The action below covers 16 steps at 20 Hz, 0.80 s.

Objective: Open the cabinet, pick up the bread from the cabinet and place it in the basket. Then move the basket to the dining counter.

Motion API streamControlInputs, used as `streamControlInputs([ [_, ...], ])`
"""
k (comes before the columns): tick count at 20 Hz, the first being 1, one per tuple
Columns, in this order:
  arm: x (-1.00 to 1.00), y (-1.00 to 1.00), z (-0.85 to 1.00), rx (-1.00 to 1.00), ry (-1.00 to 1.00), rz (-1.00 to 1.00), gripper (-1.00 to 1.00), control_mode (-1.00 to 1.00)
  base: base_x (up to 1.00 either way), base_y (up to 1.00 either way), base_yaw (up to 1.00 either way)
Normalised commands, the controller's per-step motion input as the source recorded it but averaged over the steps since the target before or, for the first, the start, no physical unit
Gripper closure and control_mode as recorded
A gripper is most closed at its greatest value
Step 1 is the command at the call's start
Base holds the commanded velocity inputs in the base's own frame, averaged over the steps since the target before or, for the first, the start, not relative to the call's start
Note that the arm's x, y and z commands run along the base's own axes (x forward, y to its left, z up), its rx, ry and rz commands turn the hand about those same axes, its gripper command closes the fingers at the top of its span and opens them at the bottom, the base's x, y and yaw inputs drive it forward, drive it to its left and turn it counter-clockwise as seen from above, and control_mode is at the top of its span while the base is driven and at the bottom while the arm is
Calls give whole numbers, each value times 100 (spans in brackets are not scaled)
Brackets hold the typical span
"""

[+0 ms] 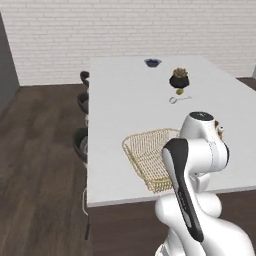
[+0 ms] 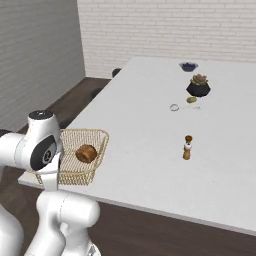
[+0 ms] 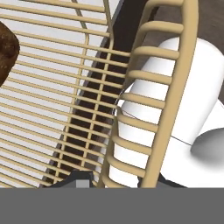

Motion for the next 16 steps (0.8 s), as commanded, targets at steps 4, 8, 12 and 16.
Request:
streamControlInputs([
  [4, 0, 0, 0, 0, 0, 0, 100, 100, 65, 82, -11],
  [8, 16, 0, 0, 0, 1, 0, 100, -100, 35, 7, 0],
  [12, 92, -2, 0, 0, 6, 0, 100, -100, 0, 0, 0],
  [16, 100, -2, 0, -2, 21, 0, 100, -100, 0, 0, 0],
])
